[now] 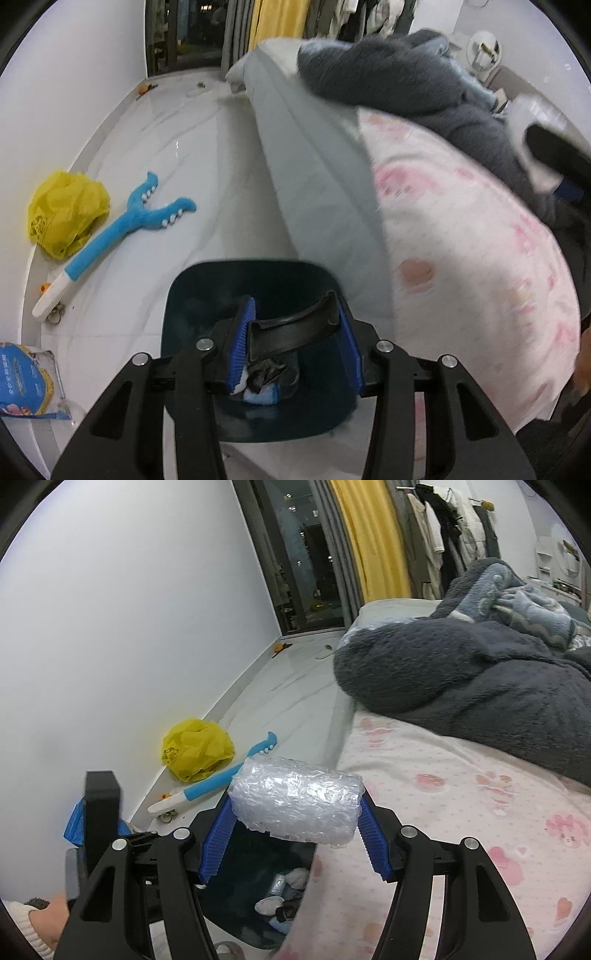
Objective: Collect trash
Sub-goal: 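Carry the bubble wrap and black clip over the wastebasket with both tools, then open the left tool to drop the black clip into the wastebasket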
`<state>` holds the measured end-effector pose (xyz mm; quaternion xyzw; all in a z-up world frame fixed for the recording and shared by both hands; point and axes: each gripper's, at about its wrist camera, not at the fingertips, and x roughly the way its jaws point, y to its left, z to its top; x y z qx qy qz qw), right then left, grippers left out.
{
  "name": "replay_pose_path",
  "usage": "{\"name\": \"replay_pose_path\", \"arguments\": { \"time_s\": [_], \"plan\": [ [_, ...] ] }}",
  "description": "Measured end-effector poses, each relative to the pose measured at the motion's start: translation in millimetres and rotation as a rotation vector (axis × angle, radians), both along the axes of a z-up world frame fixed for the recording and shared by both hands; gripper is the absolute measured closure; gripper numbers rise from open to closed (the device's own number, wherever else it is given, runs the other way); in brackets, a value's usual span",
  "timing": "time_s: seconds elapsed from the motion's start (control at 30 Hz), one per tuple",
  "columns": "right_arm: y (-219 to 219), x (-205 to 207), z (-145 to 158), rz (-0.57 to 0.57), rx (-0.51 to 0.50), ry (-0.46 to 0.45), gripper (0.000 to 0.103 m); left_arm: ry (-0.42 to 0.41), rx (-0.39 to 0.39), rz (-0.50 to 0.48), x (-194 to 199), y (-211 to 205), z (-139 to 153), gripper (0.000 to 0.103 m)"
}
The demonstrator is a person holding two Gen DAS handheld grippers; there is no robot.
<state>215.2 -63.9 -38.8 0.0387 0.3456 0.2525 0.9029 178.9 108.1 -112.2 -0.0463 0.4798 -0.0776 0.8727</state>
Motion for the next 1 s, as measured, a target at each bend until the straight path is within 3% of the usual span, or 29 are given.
{"name": "replay_pose_path", "arguments": {
  "time_s": [0.3, 0.6, 0.77, 0.9, 1.0],
  "plan": [
    [34.5, 3.4, -13.9, 0.052, -0.022, 0.034, 0.039, 0.165, 0.008, 0.021, -1.5, 28.4, -52.1, 0.057],
    [62.7, 8.2, -36.6, 0.094, -0.038, 0.109, 0.039, 0.277, -0.017, 0.02, -7.5, 47.8, -78.7, 0.052],
    [77.2, 11.9, -53.5, 0.108, -0.049, 0.162, 0.039, 0.307, -0.025, 0.028, -9.8, 57.4, -81.9, 0.04],
    [85.1, 16.9, -67.9, 0.116, -0.049, 0.216, 0.039, 0.287, -0.041, 0.033, -10.6, 64.6, -73.8, 0.024],
    [89.3, 18.9, -78.8, 0.115, -0.059, 0.247, 0.039, 0.268, -0.062, 0.046, -10.8, 72.2, -68.5, 0.02]
  ]
}}
